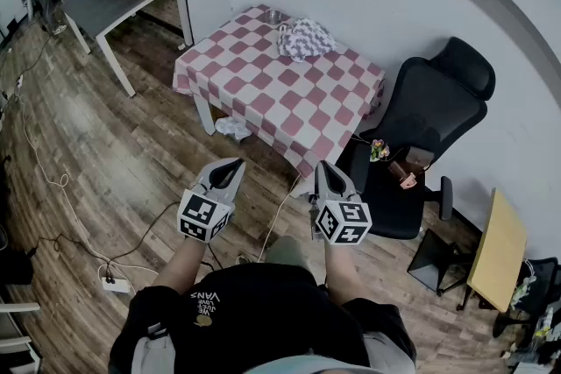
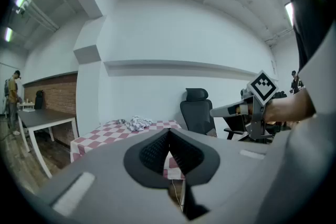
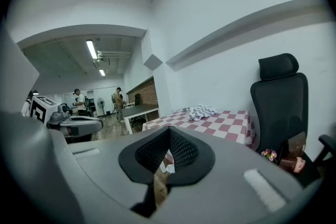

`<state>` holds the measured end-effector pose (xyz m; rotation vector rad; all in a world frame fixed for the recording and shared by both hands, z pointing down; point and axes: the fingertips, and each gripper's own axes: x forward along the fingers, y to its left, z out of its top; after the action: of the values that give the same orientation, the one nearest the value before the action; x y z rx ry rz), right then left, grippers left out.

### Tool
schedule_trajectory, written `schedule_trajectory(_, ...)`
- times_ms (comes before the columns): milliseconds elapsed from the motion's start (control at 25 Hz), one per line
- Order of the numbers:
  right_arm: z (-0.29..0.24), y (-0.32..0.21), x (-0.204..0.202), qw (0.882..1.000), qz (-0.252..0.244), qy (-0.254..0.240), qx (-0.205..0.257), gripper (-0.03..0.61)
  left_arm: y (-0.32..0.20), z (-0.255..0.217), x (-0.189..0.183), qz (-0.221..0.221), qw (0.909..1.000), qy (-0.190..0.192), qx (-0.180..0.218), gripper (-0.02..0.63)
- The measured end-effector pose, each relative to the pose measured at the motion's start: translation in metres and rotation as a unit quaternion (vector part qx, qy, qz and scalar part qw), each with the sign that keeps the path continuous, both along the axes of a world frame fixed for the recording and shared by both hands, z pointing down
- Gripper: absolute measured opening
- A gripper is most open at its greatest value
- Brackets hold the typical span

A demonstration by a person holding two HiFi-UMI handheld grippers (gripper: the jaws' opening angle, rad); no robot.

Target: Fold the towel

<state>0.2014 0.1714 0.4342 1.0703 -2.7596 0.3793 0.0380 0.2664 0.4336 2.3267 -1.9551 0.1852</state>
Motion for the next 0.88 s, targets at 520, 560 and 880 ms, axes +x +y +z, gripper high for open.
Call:
schedule_trajectory(520,0.021,-0.073,-0.063,0.999,-0.034,0.001,-0.006,0.101,-0.069,0.026,-0.045,0.017,0.999,0.039,-0.011,0.173)
schedule_trajectory(560,0.024,-0.084,-0.07,0.999,-0.037,0.001,-0.01,0.103,-0.079,0.029,-0.051,0.016,0.999,0.04,-0.015,0.175)
schedule_trajectory(880,0.025,-0.19,-0.109,0.999,-0.043,0.005,-0.006,0.103,-0.172,0.046,-0.087,0.012,0.9984,0.036,-0.043,0.178)
